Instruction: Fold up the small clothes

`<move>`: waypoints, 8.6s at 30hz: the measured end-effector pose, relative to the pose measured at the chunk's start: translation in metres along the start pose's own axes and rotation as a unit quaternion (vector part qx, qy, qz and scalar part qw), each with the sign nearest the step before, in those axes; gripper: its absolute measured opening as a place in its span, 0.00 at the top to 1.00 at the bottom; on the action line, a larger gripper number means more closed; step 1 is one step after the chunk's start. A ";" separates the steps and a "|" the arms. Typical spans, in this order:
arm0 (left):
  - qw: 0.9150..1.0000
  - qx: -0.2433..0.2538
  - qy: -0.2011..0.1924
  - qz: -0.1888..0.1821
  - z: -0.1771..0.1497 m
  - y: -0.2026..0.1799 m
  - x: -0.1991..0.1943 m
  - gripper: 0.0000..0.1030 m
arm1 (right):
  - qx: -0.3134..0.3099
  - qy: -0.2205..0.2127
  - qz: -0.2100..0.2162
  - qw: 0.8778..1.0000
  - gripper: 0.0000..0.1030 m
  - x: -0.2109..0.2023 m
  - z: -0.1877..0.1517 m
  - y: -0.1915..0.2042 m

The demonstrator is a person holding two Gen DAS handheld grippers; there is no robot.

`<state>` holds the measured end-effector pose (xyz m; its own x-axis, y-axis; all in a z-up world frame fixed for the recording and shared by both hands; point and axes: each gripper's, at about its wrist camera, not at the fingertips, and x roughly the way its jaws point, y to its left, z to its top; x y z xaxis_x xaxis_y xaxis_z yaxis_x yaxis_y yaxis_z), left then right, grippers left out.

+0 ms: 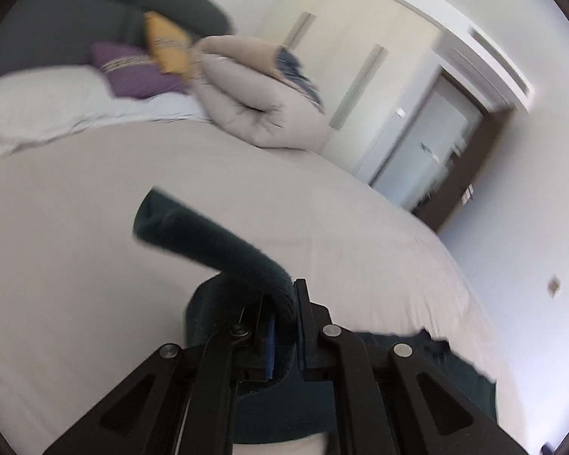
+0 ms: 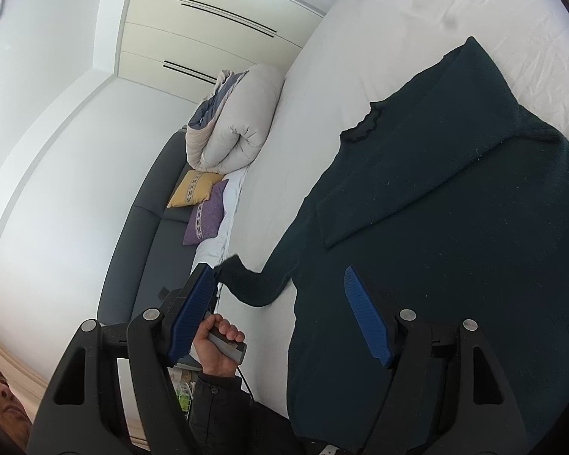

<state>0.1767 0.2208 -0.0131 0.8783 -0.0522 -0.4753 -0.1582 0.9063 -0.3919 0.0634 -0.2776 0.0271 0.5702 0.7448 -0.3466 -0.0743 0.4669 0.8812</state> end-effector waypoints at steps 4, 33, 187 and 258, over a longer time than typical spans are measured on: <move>0.956 0.283 0.078 0.000 -0.070 -0.143 0.044 0.92 | 0.008 -0.006 -0.010 1.000 0.31 0.004 0.008 -0.015; 0.982 0.081 0.138 -0.098 -0.045 -0.033 0.041 0.22 | 0.095 0.150 -0.126 0.976 0.33 0.285 0.046 -0.069; 0.903 -0.059 0.407 -0.123 -0.242 0.014 -0.139 0.84 | -0.016 0.070 -0.258 0.964 0.48 -0.196 -0.077 -0.173; 0.915 -0.179 0.263 -0.250 -0.025 -0.042 0.072 0.95 | 0.005 -0.085 -0.167 0.982 0.93 0.021 0.214 -0.123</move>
<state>0.2358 0.1685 -0.0505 0.5577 -0.7022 -0.4427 -0.0168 0.5237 -0.8517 0.2600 -0.4213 -0.0197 0.6895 0.4599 -0.5595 0.1479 0.6668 0.7304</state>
